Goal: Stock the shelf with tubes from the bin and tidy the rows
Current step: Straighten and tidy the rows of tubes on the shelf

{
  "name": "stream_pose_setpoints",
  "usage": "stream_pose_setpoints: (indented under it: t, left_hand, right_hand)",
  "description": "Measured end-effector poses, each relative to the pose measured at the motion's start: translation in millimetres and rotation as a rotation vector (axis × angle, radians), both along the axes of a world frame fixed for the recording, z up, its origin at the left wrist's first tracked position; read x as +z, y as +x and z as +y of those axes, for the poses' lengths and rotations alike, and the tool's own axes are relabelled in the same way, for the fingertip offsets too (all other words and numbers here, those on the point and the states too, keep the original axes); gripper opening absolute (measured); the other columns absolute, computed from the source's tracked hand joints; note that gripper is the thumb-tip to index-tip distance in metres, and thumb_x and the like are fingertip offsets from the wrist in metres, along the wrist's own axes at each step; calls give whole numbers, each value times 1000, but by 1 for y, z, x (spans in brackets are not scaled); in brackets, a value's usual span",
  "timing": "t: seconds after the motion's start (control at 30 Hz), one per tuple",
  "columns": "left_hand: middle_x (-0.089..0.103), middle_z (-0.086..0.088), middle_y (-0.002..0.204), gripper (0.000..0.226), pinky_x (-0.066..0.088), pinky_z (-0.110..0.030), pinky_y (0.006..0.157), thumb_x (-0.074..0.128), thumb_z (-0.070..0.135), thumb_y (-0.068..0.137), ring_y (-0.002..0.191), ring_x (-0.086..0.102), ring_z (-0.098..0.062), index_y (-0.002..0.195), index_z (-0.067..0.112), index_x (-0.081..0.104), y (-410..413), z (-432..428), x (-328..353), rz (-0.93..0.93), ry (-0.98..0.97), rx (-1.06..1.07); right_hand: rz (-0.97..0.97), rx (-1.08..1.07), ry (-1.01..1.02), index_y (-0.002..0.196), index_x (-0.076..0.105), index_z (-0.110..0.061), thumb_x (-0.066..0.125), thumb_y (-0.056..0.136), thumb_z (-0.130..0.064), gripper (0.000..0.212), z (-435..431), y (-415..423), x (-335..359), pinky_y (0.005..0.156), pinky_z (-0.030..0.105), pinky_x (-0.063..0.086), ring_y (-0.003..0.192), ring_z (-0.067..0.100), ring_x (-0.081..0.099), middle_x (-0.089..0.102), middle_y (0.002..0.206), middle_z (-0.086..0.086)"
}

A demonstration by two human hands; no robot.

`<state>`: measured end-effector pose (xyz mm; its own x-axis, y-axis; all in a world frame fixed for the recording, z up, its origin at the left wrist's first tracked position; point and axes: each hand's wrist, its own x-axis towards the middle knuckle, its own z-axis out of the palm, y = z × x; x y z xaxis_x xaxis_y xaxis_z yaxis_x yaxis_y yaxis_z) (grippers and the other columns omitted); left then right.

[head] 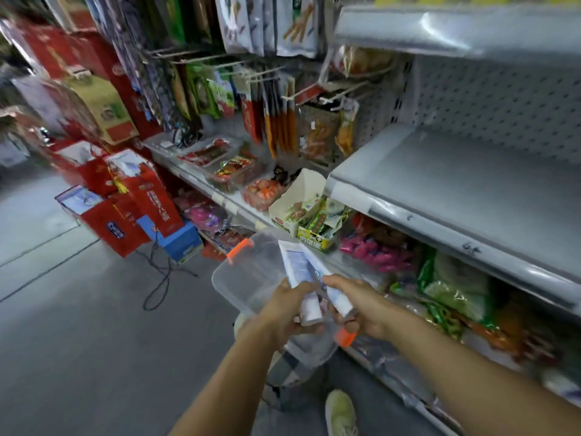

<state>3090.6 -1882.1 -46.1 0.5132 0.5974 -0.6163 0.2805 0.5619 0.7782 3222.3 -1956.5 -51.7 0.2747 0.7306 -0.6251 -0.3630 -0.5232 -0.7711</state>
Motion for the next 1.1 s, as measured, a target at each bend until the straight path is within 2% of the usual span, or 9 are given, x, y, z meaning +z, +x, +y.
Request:
stream_pose_setpoints:
  t: [0.17, 0.27, 0.37, 0.47, 0.6, 0.7, 0.9, 1.0, 1.1]
  left_hand:
    - [64, -11, 92, 22, 55, -36, 57, 57, 19, 94, 78, 62, -24, 115, 16, 53, 11, -55, 59, -47, 107, -56]
    - [64, -8, 92, 25, 55, -34, 55, 55, 18, 94, 78, 62, -23, 119, 20, 51, 26, -91, 94, -93, 217, -133]
    - [64, -10, 97, 33, 58, -40, 61, 55, 18, 94, 80, 64, -24, 126, 21, 48, 36, -130, 124, -121, 354, -206]
    - [64, -11, 107, 36, 58, -51, 76, 54, 18, 95, 91, 64, -27, 130, 22, 45, 47, -170, 146, -123, 508, -256]
    - [63, -10, 111, 37, 60, -46, 75, 54, 21, 94, 98, 64, -28, 129, 22, 45, 69, -246, 175, -167, 621, -325]
    - [63, -9, 107, 32, 56, -49, 84, 57, 22, 91, 94, 64, -24, 122, 21, 48, 94, -313, 192, -205, 692, -357]
    - [62, -13, 100, 24, 49, -35, 64, 55, 21, 91, 76, 58, -20, 114, 21, 47, 148, -467, 222, -330, 702, -441]
    - [58, -16, 97, 26, 50, -36, 60, 56, 21, 89, 76, 57, -22, 113, 16, 47, 173, -536, 232, -370, 710, -518]
    - [59, -14, 102, 29, 55, -30, 56, 54, 19, 92, 81, 60, -25, 119, 20, 43, 194, -593, 245, -414, 703, -577]
  right_hand:
    - [-37, -29, 109, 80, 59, -10, 66, 80, -41, 33, -73, 11, 59, 38, 15, 20, 36, 18, 36, 48, 55, 13]
    - [-89, -85, 179, 89, 54, -8, 66, 82, -30, 26, -115, 21, 92, 37, 15, 23, 36, 17, 37, 49, 54, 11]
    - [-137, -140, 210, 94, 54, -14, 66, 85, -26, 20, -162, 31, 126, 36, 13, 24, 40, 17, 41, 52, 60, 9]
    - [-162, -199, 257, 93, 59, -13, 64, 85, -27, 17, -214, 40, 154, 38, 15, 25, 43, 16, 45, 54, 66, 9]
    - [-177, -285, 295, 83, 59, -11, 59, 88, -25, 15, -296, 53, 188, 37, 16, 28, 37, 14, 43, 53, 55, 6]
    - [-215, -348, 339, 95, 60, -8, 61, 86, -28, 22, -366, 72, 208, 41, 21, 32, 50, 18, 49, 57, 67, 10]
    - [-307, -439, 370, 109, 58, -6, 59, 87, -27, 30, -532, 113, 240, 46, 27, 38, 58, 20, 53, 60, 72, 11]
    - [-384, -470, 361, 105, 59, -7, 57, 87, -22, 23, -610, 128, 252, 46, 26, 39, 57, 20, 53, 60, 71, 11]
    - [-443, -517, 374, 103, 58, -10, 57, 87, -16, 17, -672, 141, 262, 46, 25, 38, 56, 20, 53, 60, 71, 11]
